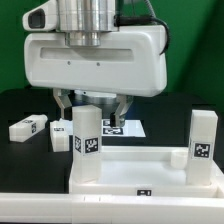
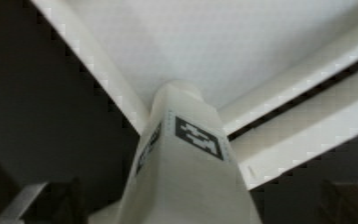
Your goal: Assemble desk
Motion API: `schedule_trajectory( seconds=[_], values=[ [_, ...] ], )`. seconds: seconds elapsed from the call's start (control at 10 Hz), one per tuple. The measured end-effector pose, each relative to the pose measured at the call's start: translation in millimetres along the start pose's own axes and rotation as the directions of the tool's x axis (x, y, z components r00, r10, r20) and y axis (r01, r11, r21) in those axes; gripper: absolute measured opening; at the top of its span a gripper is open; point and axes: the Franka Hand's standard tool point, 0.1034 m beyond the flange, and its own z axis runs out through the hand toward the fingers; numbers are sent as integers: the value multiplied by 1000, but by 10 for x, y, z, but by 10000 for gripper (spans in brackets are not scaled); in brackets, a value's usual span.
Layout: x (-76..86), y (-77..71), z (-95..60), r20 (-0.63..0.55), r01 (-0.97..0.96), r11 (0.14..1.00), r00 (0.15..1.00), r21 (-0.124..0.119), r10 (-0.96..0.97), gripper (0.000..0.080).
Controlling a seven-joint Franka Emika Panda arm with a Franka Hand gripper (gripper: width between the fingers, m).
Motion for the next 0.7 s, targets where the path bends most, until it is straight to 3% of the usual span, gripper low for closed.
schedule_trajectory(
  seconds=[0.5, 0.7],
  values=[
    [2, 7, 0, 3, 431, 902, 902, -11, -431, 649],
    [2, 17, -4, 16, 589, 808, 808, -22, -589, 649]
  ],
)
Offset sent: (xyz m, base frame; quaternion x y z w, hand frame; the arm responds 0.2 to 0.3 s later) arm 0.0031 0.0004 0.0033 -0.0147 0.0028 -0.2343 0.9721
